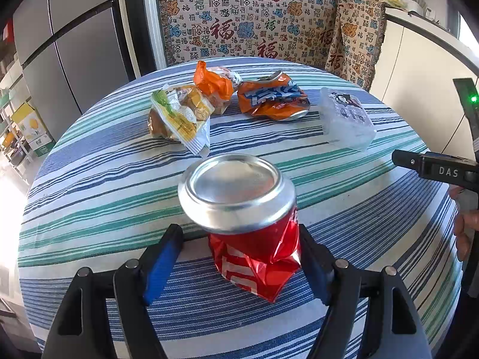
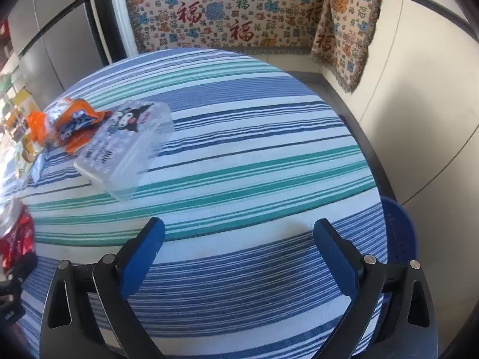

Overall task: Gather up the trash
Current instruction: 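Grasp the crushed red can with the left tool while the right tool grasps the clear cartoon plastic box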

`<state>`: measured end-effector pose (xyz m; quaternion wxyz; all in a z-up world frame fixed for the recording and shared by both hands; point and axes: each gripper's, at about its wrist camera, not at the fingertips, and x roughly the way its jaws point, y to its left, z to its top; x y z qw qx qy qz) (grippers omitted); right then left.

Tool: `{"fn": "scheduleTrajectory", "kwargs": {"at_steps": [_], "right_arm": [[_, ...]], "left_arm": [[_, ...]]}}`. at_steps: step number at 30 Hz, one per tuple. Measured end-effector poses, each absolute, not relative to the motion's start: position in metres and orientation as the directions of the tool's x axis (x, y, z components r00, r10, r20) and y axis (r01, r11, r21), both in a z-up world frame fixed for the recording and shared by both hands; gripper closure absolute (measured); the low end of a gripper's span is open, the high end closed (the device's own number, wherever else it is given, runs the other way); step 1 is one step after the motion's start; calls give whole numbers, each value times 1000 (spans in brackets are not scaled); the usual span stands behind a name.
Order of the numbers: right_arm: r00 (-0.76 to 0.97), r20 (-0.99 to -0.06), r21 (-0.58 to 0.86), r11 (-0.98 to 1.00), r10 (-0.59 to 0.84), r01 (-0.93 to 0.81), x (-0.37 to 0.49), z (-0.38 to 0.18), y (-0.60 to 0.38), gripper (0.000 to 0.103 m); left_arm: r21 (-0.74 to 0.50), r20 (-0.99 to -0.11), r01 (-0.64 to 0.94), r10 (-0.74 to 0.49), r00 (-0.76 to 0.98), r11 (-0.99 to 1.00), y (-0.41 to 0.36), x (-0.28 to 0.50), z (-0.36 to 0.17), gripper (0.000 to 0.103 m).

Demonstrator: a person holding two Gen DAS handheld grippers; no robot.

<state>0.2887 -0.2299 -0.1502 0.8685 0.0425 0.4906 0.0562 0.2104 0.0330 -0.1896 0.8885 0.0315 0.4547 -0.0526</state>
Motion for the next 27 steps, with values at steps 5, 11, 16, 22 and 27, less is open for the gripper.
{"fn": "scheduleTrajectory", "kwargs": {"at_steps": [5,11,16,22,27], "right_arm": [[506,-821,219,964,266,-153,310,-137,-171,1],[489,-860,111,988,148,-103,342,-164,-146,9],[520,-843,67,987,134,-145,316,-161,-170,38],[493,-853,72,975,170,-210,272,-158,-200,37],[429,-876,134,966,220,-222,268,-150,-211,13]], "left_arm": [[9,-813,118,-61,579,993,35,213,-189,22],[4,-813,118,-65,578,993,36,214,-189,22],[6,-813,119,-65,578,993,36,214,-189,22],[6,-813,119,-64,579,993,35,214,-189,22],[-18,-813,144,-98,573,989,39,211,-188,23]]}}
